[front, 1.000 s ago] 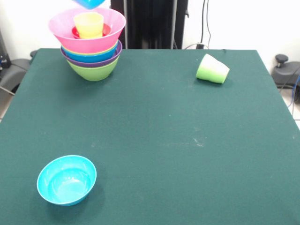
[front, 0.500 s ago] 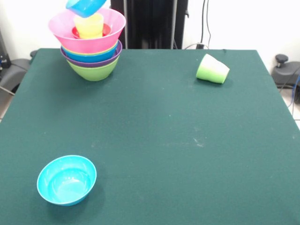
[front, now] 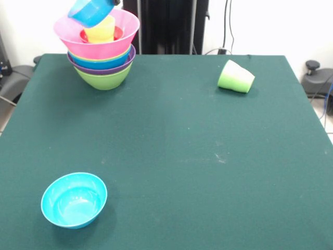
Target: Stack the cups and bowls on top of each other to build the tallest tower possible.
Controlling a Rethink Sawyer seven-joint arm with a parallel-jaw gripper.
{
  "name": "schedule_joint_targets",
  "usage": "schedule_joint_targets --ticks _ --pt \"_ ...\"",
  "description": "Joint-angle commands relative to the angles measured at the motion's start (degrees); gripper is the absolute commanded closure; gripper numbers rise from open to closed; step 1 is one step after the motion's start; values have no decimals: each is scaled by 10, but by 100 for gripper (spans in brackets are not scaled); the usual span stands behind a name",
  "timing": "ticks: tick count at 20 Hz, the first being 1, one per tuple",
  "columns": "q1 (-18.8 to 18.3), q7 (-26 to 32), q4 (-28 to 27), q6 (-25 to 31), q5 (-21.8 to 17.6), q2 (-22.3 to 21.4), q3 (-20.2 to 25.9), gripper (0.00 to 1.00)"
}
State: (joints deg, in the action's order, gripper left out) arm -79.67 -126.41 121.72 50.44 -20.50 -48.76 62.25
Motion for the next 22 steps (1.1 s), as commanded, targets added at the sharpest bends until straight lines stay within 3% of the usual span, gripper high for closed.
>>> schedule_joint_targets --ticks 1,12,22 --pt "8 161 -30 45 -48 27 3 100" --pt "-19 142 13 22 -58 16 17 100" --pt "-22 99 61 -16 -65 12 20 100"
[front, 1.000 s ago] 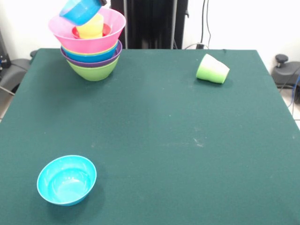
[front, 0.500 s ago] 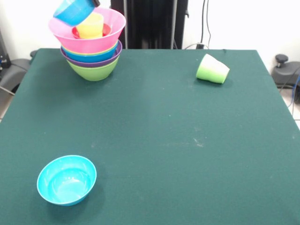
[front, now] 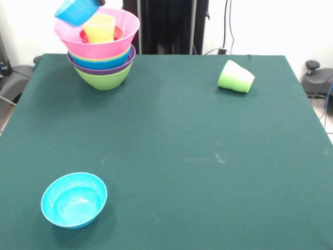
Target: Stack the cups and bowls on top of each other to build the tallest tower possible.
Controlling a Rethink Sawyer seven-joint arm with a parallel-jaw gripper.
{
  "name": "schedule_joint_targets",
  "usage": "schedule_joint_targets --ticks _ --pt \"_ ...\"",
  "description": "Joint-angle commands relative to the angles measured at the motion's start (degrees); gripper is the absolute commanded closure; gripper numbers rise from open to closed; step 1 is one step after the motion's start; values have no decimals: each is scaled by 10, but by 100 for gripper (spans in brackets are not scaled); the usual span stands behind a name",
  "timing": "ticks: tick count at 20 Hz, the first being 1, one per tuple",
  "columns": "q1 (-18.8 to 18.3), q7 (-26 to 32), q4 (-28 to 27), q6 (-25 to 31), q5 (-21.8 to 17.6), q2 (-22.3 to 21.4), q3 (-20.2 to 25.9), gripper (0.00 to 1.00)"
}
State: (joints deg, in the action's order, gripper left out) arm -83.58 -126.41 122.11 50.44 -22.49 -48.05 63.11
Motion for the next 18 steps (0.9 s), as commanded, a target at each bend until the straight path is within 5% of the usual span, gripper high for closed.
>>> schedule_joint_targets --ticks 1,12,13,18 --pt "18 94 61 -23 -46 5 12 100" --pt "50 47 92 -75 -67 -7 1 100" --pt "52 53 91 -73 -69 -8 -1 0" --pt "60 67 86 -61 -74 -9 -1 0"
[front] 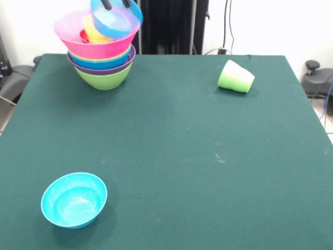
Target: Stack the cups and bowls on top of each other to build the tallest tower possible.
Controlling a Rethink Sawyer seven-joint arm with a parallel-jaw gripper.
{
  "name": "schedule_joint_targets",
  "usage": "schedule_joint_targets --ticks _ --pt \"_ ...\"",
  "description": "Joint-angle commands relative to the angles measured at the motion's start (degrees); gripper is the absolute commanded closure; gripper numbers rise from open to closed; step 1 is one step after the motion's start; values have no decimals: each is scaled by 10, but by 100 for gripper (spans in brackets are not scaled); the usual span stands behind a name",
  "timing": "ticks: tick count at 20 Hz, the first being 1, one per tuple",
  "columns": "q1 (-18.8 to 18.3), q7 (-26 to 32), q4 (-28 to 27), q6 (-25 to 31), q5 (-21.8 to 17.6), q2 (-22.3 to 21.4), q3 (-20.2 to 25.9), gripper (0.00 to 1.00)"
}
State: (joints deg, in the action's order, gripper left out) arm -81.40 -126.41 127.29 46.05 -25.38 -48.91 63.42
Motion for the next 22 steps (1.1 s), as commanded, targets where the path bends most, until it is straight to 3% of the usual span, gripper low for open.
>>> schedule_joint_targets --ticks 1,8,22 --pt "40 65 35 -19 -46 -2 -5 0" --pt "54 21 44 -67 -59 4 -26 0" --pt "78 -1 65 -96 -60 -13 -52 0"
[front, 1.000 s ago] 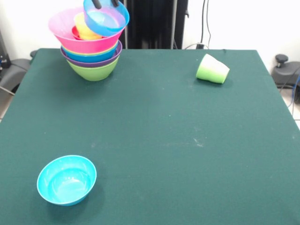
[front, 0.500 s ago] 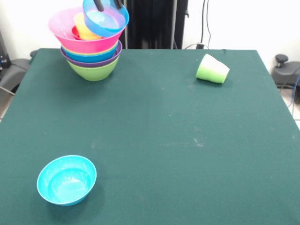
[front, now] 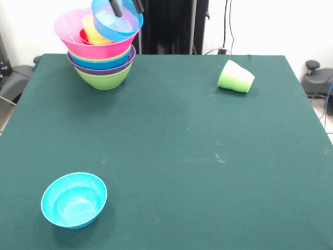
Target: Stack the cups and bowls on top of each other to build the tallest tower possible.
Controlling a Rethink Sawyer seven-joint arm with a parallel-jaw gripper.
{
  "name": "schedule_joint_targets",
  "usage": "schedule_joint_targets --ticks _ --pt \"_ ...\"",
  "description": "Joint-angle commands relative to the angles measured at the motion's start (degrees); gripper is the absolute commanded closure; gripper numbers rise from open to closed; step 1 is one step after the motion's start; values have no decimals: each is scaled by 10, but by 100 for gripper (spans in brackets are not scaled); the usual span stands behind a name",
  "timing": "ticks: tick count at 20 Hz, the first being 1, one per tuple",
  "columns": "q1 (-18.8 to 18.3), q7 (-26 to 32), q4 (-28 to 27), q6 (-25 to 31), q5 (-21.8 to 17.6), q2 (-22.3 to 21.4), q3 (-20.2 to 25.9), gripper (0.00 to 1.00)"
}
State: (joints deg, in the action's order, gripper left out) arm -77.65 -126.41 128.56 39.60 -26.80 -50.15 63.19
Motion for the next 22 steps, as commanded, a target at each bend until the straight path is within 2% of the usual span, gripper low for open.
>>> schedule_joint_targets --ticks 1,5,10,22 --pt "38 2 53 -30 -46 -1 -51 0" --pt "29 8 62 -31 -59 -6 -64 0" --pt "34 5 66 -48 -89 1 -92 0" --pt "43 6 62 -48 -118 7 -121 0"
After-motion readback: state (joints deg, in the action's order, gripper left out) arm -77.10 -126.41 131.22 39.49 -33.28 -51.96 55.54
